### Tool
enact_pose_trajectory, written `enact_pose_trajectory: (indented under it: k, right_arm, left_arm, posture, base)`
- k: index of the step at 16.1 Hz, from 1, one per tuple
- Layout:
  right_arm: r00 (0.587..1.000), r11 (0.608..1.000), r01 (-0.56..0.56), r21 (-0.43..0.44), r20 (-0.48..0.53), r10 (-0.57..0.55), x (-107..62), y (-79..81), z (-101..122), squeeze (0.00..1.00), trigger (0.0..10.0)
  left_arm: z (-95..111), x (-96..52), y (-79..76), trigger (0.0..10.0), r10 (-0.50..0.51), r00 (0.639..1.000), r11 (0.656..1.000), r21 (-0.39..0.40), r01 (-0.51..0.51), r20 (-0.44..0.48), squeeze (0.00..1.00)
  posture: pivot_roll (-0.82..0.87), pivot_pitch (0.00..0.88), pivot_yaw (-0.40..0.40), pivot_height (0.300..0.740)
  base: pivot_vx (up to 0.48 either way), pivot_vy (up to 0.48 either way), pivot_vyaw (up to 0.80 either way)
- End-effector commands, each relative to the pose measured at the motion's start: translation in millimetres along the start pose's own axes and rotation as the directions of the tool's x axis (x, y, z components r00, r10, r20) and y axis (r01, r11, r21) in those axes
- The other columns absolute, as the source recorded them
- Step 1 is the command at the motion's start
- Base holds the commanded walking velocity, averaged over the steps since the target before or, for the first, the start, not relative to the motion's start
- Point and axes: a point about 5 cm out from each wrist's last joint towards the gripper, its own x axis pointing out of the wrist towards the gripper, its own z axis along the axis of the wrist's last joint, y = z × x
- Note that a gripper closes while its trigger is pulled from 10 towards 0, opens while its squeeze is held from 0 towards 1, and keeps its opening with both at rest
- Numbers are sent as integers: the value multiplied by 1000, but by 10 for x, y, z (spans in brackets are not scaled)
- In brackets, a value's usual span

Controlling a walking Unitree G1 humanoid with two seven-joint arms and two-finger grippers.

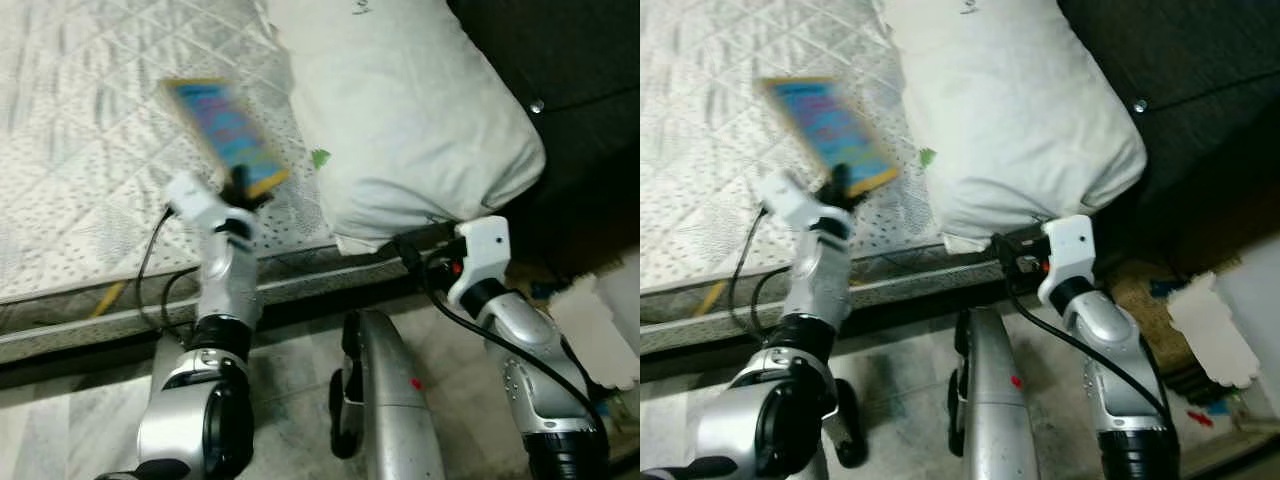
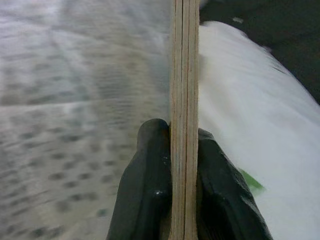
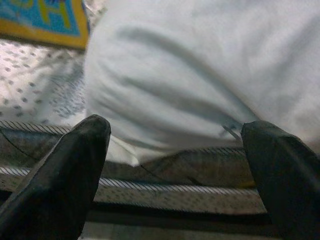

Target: Clean up the room

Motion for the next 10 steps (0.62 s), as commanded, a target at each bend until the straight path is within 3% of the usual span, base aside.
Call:
enact_pose_trajectory:
  k: [1, 2, 6, 8, 10]
  right_arm:
    - [1000, 1000, 6, -2, -15, -6, -21, -11, -33, 0, 10000]
    - [1000, 1000, 6, -1, -5, -6, 16, -1, -15, 0, 10000]
    - [1000, 1000, 7, 4, 10, -7, 102, 27, -4, 0, 10000]
    - [1000, 1000, 8, 8, 12, -8, 126, 52, -23, 0, 10000]
    - [1000, 1000, 8, 14, 22, -8, 162, 75, -20, 0, 10000]
  left_arm:
    - [-161, -91, -162, 10000, -59, 998, 998, 7, 59, -31, 0]
    - [-401, -189, -228, 10000, -50, 989, 992, -124, 32, -140, 0]
    - [-610, -318, -420, 10000, -105, 960, 987, -145, 68, -260, 0]
    - [-613, -327, -355, 10000, -96, 945, 989, -139, 54, -314, 0]
    - [-610, -349, -313, 10000, -110, 916, 974, -225, 22, -385, 0]
  posture:
    - [-238, 292, -112, 546]
    - [-237, 288, -110, 546]
    - [-216, 268, -97, 546]
    - [-203, 257, -87, 546]
    - [-197, 252, -79, 546]
  base:
    - [0, 0, 0]
    - [0, 0, 0]
    - [0, 0, 0]
    - [0, 0, 0]
    - [0, 0, 0]
